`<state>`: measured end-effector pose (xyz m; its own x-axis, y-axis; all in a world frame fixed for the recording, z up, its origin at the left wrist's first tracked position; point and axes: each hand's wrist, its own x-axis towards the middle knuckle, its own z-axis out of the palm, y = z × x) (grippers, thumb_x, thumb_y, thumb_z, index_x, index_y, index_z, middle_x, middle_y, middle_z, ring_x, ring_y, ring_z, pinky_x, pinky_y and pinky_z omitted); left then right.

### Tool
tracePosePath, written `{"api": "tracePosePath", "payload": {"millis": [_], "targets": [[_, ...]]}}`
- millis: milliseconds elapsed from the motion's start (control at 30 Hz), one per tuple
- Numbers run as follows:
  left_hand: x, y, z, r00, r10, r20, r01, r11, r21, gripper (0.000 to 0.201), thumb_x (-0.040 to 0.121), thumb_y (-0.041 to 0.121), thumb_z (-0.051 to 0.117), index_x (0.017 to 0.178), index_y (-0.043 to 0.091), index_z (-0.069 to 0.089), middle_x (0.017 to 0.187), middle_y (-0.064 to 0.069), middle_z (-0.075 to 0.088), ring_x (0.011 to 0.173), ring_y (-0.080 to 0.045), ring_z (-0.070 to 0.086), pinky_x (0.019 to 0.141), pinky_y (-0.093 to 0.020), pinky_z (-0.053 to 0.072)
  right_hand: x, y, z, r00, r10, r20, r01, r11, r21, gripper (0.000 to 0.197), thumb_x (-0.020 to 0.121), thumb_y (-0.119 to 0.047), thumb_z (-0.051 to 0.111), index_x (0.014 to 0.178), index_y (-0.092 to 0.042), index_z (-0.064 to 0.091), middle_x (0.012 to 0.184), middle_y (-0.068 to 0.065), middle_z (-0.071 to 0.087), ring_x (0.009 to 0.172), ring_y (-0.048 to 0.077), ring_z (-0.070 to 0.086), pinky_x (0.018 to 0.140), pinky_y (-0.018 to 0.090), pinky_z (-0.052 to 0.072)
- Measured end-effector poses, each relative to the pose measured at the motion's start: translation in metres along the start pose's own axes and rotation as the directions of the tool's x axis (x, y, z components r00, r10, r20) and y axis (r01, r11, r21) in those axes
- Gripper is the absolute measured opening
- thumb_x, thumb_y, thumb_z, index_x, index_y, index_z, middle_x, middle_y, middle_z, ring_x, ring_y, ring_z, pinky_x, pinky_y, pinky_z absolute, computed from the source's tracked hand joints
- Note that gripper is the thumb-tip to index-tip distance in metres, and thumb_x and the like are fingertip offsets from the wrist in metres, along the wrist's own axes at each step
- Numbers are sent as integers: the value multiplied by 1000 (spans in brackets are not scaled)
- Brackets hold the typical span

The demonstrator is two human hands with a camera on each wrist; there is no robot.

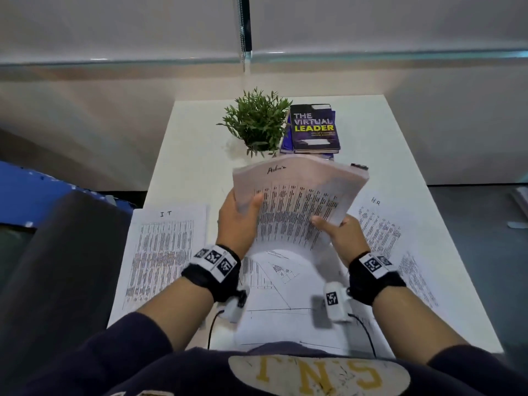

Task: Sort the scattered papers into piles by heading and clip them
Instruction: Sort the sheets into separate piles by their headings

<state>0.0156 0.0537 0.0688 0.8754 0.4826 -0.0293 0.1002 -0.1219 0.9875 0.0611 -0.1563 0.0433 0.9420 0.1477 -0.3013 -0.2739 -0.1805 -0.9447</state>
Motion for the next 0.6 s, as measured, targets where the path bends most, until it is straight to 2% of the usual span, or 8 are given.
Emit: {"api": "tracePosePath", "payload": {"millis": [67, 167, 233, 300, 333, 400, 467, 600], "targets": [[-6, -29, 0, 996, -79, 43, 76, 995, 67, 28, 95, 29, 61, 122, 25, 57, 108, 10, 67, 102, -5, 63, 79, -22, 51, -4, 11, 8, 998, 55, -6, -56, 998, -41, 32, 85, -23, 72, 63, -26, 49, 56, -16, 60, 53, -7, 55, 70, 24, 43], [-7, -60, 1, 989, -113, 97, 95, 981, 170, 36, 97, 27, 57, 131, 16, 52, 117, 1, 65, 108, -17, 62, 85, -24, 50, -3, 12, 15, 994, 101, -43, -104, 991, -82, 30, 86, -21, 71, 67, -23, 49, 68, -8, 58, 64, 8, 55, 71, 30, 45], [-5, -68, 1, 987, -129, 101, 111, 980, 165, 37, 99, 24, 55, 134, 14, 51, 121, -1, 64, 110, -16, 60, 83, -12, 46, 3, 13, 18, 992, 110, -60, -117, 986, -122, 29, 85, -25, 72, 68, -10, 54, 69, 7, 60, 61, 23, 56, 64, 37, 52], [0, -65, -3, 984, -164, 67, 154, 979, 131, 34, 98, 23, 56, 131, 14, 55, 115, -2, 66, 106, -20, 62, 81, -15, 49, 10, 12, 22, 994, 87, -58, -96, 979, -179, 42, 82, -32, 75, 86, 7, 61, 87, 25, 68, 77, 42, 64, 74, 49, 56], [4, -63, -8, 982, -182, 44, 177, 980, 90, 31, 98, 23, 56, 128, 15, 57, 110, -2, 66, 103, -21, 62, 82, -22, 53, 14, 10, 25, 996, 75, -39, -81, 976, -200, 44, 82, -34, 76, 93, 7, 63, 94, 25, 69, 85, 43, 65, 74, 47, 57], [12, -58, -25, 976, -218, 9, 217, 975, 40, 29, 97, 22, 56, 125, 15, 58, 103, -1, 65, 98, -23, 62, 83, -31, 55, 22, 4, 32, 996, 61, 66, -44, 969, -245, 33, 83, -34, 74, 98, -6, 67, 94, 9, 72, 86, 27, 68, 70, 31, 53], [20, -57, -53, 968, -249, -14, 249, 967, 50, 31, 96, 21, 56, 126, 15, 58, 107, -3, 65, 102, -24, 62, 86, -35, 55, 31, -5, 39, 977, 66, 204, -2, 954, -299, 29, 83, -38, 74, 101, -17, 66, 92, -3, 71, 84, 15, 67, 72, 25, 49], [34, -64, -135, 943, -328, -66, 334, 924, 185, 28, 95, 17, 58, 123, 14, 61, 111, -5, 68, 101, -25, 65, 88, -39, 54, 70, 1, 34, 964, 119, 238, -30, 938, -346, 38, 84, -39, 71, 116, -20, 62, 106, 0, 69, 96, 16, 68, 72, 24, 50]]}}
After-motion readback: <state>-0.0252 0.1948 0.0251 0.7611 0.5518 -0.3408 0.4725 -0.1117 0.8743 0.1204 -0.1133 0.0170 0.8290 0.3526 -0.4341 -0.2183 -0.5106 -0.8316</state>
